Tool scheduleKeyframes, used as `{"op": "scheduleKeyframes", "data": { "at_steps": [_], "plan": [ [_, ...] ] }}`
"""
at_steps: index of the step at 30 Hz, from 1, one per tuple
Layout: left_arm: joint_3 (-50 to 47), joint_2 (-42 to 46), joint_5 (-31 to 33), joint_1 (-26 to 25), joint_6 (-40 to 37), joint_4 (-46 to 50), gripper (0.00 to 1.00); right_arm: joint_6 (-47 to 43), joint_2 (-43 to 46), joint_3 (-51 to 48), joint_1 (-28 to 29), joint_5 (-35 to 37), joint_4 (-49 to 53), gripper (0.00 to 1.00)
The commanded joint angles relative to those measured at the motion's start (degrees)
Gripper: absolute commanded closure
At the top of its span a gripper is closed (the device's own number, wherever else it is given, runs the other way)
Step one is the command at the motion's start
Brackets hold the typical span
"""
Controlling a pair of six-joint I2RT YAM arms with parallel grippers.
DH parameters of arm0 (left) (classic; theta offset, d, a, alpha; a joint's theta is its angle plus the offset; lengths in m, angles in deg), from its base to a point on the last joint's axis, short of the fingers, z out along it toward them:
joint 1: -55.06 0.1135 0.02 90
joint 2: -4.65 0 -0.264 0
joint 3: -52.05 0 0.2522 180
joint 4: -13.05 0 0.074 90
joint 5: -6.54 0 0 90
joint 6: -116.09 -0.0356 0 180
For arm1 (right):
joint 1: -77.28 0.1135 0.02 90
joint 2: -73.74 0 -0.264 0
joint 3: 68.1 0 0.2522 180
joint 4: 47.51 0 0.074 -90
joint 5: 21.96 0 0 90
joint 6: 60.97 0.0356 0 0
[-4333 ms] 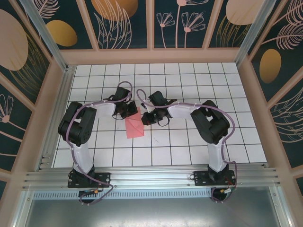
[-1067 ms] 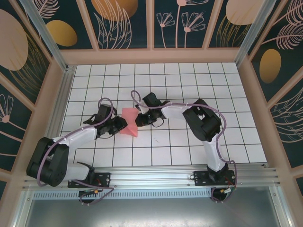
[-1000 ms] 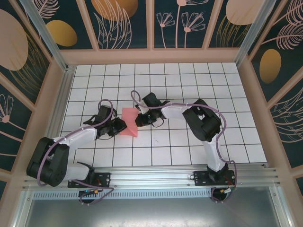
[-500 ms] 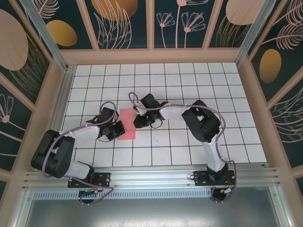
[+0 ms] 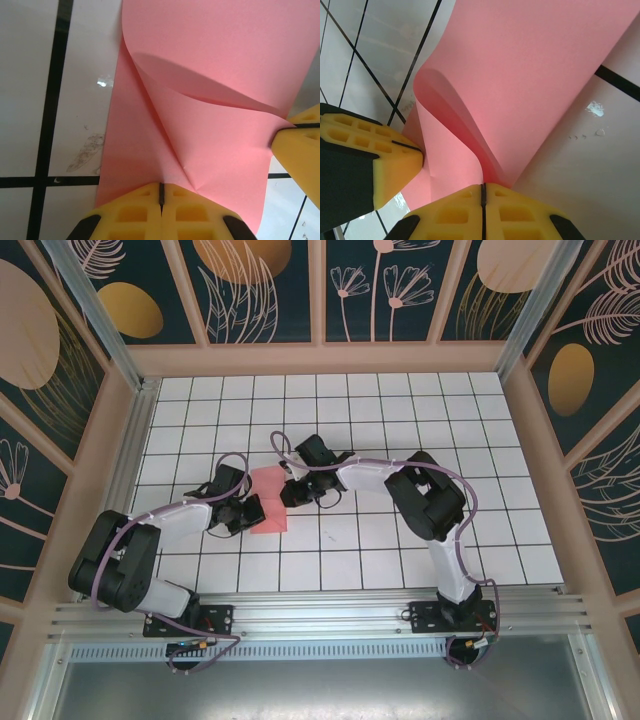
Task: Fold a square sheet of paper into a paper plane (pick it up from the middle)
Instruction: Fold the triangle a second time at the center of the table.
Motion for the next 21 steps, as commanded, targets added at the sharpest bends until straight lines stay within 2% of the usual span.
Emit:
{"op": "scheduleKeyframes", "data": {
  "at_steps": [1,8,16,21],
  "plan": [
    [-0.19,-1.96,2.25,-0.09,-1.75,3.90,1.00,-1.76,-1.33,2.26,0.38,0.90,1.68,0.90],
    [0.26,-2.21,2.33,-0.09,-2.06,3.99,1.00,-2.58,-1.86,2.80,0.35,1.62,2.54,0.90],
    [0.63,-2.21,2.22,-0.08,-2.34,4.17,1.00,-3.00,0.30,3.06,0.86,9.14,4.83,0.90],
    [0.73,-2.04,1.47,-0.08,-2.57,3.82,1.00,-3.88,-0.50,3.67,1.05,6.27,4.90,0.89]
  ]
}}
